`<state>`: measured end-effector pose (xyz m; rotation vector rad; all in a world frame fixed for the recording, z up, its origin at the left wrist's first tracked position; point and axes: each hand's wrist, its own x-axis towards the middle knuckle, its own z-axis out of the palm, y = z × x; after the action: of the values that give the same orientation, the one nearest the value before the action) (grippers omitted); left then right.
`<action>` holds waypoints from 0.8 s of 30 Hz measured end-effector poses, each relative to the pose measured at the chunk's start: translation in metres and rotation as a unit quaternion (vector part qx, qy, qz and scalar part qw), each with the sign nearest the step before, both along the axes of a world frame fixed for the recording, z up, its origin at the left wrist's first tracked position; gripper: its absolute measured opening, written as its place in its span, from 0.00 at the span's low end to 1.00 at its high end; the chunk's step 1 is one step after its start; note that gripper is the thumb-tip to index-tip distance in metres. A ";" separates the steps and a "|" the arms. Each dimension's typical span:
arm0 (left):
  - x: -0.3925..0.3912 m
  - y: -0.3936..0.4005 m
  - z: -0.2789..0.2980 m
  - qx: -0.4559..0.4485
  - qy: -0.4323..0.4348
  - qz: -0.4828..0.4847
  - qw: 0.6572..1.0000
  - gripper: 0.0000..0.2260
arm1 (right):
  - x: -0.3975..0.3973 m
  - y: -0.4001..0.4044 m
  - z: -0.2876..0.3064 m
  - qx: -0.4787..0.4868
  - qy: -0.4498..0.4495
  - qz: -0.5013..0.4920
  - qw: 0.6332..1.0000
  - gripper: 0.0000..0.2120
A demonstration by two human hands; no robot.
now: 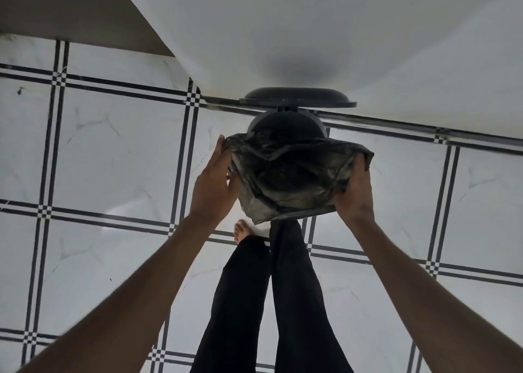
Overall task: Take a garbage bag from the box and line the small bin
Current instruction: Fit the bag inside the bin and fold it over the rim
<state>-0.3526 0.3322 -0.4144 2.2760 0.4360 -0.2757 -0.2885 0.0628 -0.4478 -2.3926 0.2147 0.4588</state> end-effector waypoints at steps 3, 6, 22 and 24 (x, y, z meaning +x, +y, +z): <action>0.005 -0.002 -0.027 -0.003 0.011 0.005 1.000 0.21 | 0.013 -0.002 -0.023 -0.003 0.003 -0.010 1.000 0.31; 0.013 -0.004 -0.059 0.007 0.025 -0.015 1.000 0.23 | 0.028 -0.008 -0.054 -0.007 0.010 0.004 1.000 0.32; 0.090 0.001 -0.209 0.125 0.064 0.092 0.986 0.12 | 0.095 -0.023 -0.198 -0.132 0.022 0.064 0.989 0.11; 0.104 0.007 -0.224 0.112 0.053 0.093 0.988 0.12 | 0.109 -0.023 -0.209 -0.139 0.005 0.051 0.989 0.12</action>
<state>-0.2482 0.3396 -0.6379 2.4252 0.7635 -0.2644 -0.1800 0.0398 -0.6566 -2.6850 0.1707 0.5158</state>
